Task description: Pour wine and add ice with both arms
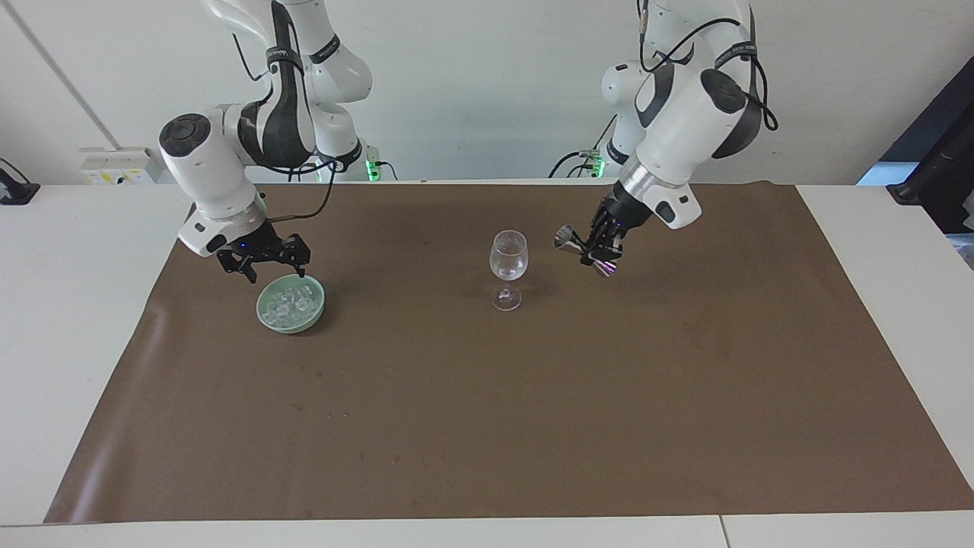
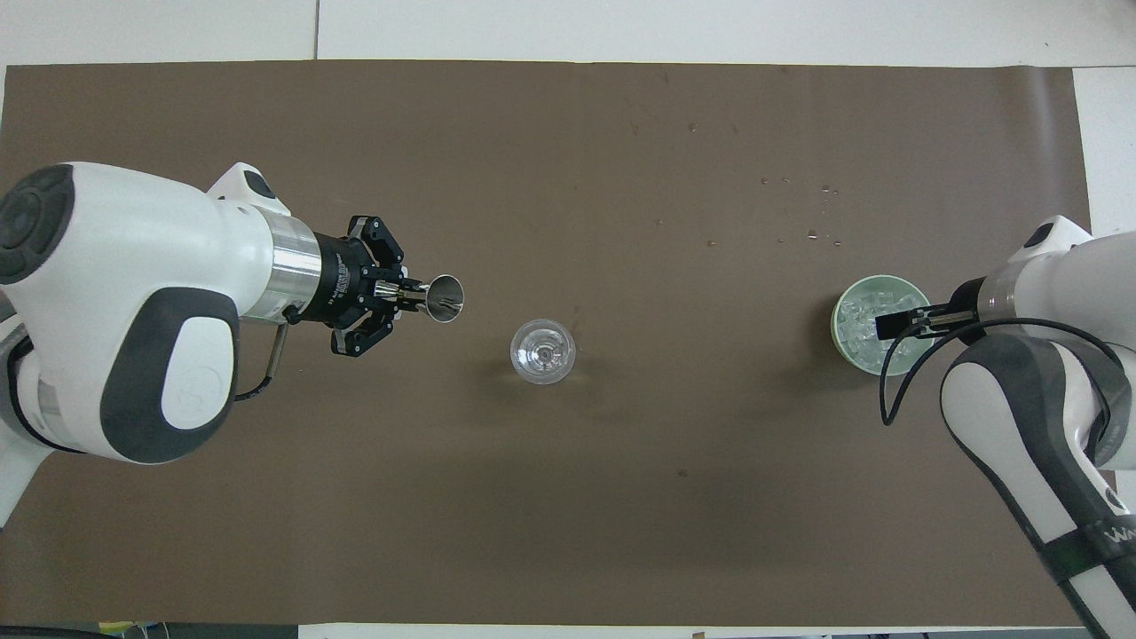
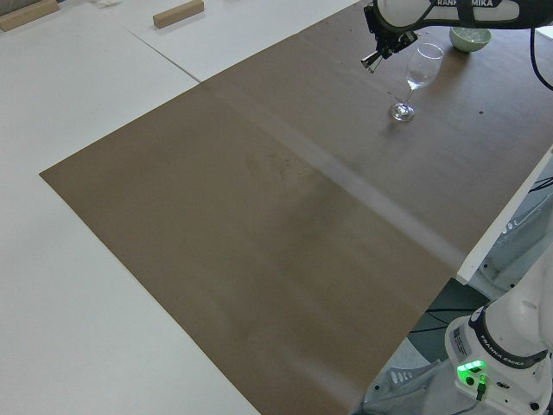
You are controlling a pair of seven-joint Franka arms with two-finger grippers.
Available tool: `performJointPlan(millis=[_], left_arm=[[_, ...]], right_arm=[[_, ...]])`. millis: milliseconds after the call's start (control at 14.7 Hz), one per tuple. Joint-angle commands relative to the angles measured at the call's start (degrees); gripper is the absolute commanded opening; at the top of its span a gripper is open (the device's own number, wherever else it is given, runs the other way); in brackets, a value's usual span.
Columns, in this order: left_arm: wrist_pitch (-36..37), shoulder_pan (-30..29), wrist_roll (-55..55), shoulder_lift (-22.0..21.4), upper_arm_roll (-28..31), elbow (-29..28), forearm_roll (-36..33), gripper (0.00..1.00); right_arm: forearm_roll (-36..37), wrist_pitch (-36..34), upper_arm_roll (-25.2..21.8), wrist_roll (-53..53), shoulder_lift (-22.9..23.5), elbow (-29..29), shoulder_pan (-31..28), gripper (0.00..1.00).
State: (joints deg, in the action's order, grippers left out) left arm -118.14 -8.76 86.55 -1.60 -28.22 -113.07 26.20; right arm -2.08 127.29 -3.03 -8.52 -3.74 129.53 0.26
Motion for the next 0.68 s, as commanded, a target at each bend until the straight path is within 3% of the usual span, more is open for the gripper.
performJointPlan(millis=[0, 204, 408, 612], left_arm=[[0.9, -8.0, -6.3, -4.7, -0.3, -6.0, 10.2, 0.00], [3.6, -14.8, -9.6, -3.9, 0.0, -7.3, 16.9, 0.00], [3.7, -21.5, -11.0, -0.8, -0.1, -8.0, 19.2, 0.00], [3.2, -26.1, -14.3, 2.8, 0.0, -8.0, 21.9, 0.00]], right_arm=[[-0.8, 5.8, 0.3, 0.5, 0.1, 4.8, -0.2, 0.99], [-0.8, 9.5, 0.3, -1.7, 1.1, 7.1, -0.8, 0.96], [-0.7, 11.2, 0.3, -1.9, 2.5, 7.4, -0.7, 0.93], [-0.3, 12.2, 0.3, -3.0, 2.7, 7.5, -0.7, 0.82]])
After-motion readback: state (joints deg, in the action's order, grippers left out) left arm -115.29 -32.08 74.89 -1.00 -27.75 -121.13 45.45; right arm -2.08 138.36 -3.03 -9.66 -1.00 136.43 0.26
